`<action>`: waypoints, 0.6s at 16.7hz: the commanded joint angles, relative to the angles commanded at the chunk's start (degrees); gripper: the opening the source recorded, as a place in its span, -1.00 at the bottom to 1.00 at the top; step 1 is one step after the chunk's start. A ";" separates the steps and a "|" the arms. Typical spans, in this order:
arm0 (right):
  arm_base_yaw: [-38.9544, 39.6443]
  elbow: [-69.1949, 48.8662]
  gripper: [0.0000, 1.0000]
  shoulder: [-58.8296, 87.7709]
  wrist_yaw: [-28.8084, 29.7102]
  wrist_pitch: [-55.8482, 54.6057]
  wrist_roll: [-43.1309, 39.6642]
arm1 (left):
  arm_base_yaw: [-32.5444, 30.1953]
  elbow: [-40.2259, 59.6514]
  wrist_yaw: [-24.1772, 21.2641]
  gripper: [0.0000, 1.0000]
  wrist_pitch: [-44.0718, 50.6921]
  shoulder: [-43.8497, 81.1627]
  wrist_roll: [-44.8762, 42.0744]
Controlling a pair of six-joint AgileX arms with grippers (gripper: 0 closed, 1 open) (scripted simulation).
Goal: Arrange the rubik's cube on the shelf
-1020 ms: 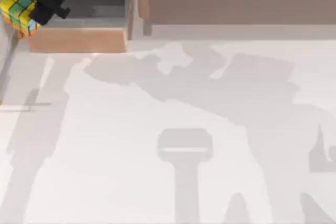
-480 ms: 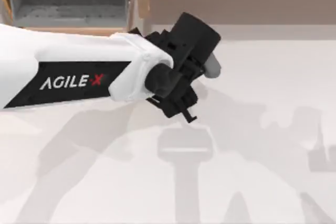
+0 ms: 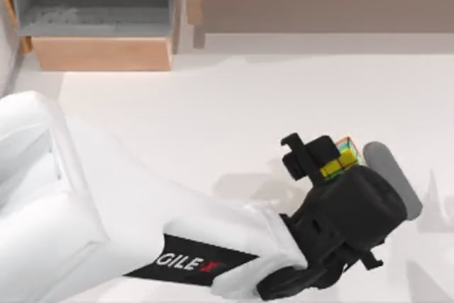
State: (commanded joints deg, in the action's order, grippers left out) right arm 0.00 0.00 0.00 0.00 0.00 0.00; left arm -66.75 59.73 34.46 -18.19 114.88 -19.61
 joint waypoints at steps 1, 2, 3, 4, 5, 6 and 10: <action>0.00 0.00 1.00 0.00 0.00 0.00 0.00 | -1.59 -0.44 -0.09 -1.00 -3.87 1.00 0.73; 0.00 0.00 1.00 0.00 0.00 0.00 0.00 | -2.95 -0.72 -0.26 -1.00 -7.61 2.10 1.47; 0.00 0.00 1.00 0.00 0.00 0.00 0.00 | -3.83 -0.70 -0.48 -1.00 -11.09 3.33 2.20; 0.00 0.00 1.00 0.00 0.00 0.00 0.00 | -4.55 -0.57 -0.73 -1.00 -14.47 4.62 2.92; 0.00 0.00 1.00 0.00 0.00 0.00 0.00 | -4.72 -0.11 -0.95 -1.00 -17.60 5.98 3.62; 0.00 0.00 1.00 0.00 0.00 0.00 0.00 | -4.80 0.41 -1.16 -1.00 -20.68 7.36 4.31; 0.00 0.00 1.00 0.00 0.00 0.00 0.00 | -1.54 4.61 -0.92 -1.00 -31.52 12.47 6.65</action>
State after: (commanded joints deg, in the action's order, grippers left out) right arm 0.00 0.00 0.00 0.00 0.00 0.00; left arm -68.29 64.34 33.54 -49.71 127.35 -12.96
